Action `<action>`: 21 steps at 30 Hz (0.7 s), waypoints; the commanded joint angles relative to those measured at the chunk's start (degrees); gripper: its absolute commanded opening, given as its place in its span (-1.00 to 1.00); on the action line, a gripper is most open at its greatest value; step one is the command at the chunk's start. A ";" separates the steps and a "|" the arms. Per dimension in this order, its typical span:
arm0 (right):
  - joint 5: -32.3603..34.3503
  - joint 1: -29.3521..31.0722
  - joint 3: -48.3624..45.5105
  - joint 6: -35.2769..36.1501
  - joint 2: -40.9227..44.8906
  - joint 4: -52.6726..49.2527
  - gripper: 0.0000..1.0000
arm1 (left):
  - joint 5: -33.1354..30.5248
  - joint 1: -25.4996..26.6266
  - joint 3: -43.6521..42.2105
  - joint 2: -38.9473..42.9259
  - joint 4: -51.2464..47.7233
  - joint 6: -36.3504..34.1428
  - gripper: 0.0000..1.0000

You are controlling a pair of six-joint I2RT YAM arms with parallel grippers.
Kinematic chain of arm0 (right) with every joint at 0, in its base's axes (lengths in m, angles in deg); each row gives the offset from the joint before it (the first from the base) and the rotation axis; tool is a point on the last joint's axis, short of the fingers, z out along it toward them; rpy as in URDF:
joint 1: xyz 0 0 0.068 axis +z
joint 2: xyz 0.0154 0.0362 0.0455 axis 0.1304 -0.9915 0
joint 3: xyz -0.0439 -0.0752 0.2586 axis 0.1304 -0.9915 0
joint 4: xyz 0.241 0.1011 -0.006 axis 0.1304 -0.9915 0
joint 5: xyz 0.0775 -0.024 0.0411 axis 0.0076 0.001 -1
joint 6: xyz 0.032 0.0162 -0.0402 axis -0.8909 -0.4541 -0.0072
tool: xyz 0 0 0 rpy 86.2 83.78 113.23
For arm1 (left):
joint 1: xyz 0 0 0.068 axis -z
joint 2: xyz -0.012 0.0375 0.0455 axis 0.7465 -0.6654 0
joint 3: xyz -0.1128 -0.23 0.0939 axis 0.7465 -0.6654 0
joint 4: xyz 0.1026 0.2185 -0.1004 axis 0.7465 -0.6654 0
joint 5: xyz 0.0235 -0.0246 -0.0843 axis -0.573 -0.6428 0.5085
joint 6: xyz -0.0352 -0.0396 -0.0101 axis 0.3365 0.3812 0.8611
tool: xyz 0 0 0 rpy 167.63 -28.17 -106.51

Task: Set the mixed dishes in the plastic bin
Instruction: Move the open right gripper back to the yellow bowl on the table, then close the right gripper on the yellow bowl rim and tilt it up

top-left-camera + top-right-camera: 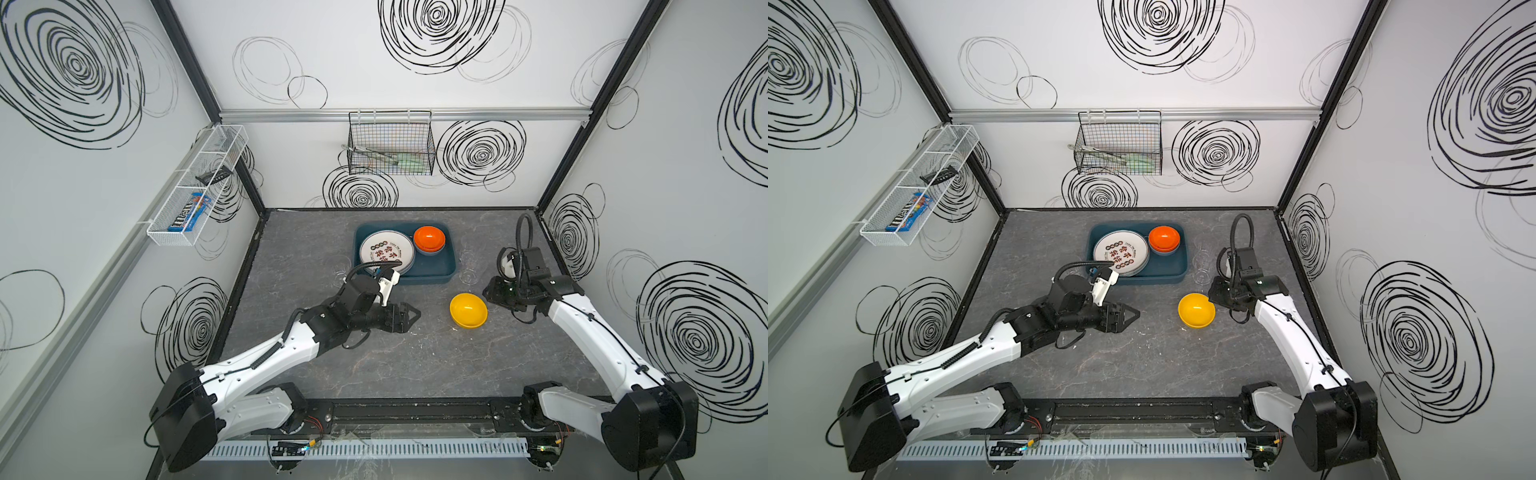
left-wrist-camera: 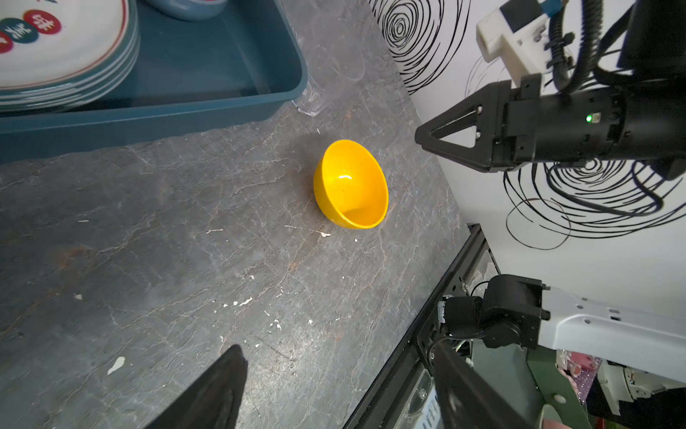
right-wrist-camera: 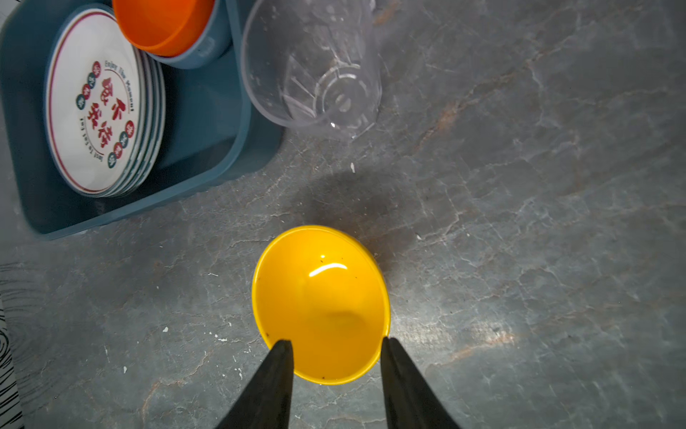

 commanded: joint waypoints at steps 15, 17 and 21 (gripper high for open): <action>-5.00 -1.62 -7.04 -3.77 -6.48 2.94 -0.18 | -0.92 1.88 -0.66 -0.05 2.76 -0.55 0.66; -5.16 -1.62 -7.39 -3.88 -7.61 3.75 -0.21 | -0.88 1.85 -0.90 -0.12 3.03 -0.26 0.66; -5.17 -1.60 -7.97 -4.06 -9.01 4.97 -0.34 | -0.91 1.86 -1.33 -0.07 3.36 -0.04 0.66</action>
